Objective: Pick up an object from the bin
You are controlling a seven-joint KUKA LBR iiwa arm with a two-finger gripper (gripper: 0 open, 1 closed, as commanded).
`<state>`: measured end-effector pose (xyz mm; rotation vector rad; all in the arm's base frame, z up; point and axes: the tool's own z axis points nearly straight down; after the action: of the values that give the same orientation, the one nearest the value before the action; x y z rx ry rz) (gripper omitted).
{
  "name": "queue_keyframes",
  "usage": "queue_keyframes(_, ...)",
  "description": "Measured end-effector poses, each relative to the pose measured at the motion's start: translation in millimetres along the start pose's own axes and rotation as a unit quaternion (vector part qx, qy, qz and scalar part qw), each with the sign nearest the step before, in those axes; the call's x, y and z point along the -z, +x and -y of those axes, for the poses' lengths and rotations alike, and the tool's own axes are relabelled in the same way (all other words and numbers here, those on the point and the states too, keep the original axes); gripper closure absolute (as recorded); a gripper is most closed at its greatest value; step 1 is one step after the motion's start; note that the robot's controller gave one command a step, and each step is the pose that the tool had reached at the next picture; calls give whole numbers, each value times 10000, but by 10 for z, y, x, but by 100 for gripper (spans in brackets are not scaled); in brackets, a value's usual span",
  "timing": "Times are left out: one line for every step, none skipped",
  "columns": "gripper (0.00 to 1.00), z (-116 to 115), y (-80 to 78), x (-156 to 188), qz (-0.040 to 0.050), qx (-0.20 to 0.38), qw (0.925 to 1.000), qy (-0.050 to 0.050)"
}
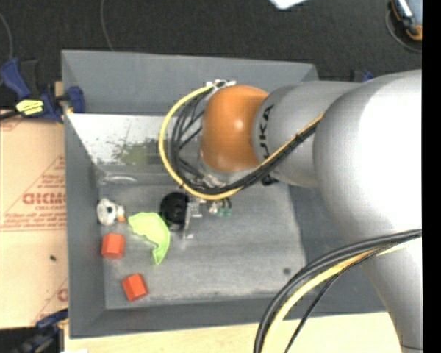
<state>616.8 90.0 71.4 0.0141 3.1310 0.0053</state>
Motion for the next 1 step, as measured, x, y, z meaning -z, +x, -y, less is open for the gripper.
queue_keyframes(100,0,0,0,0,-2,10000,0)
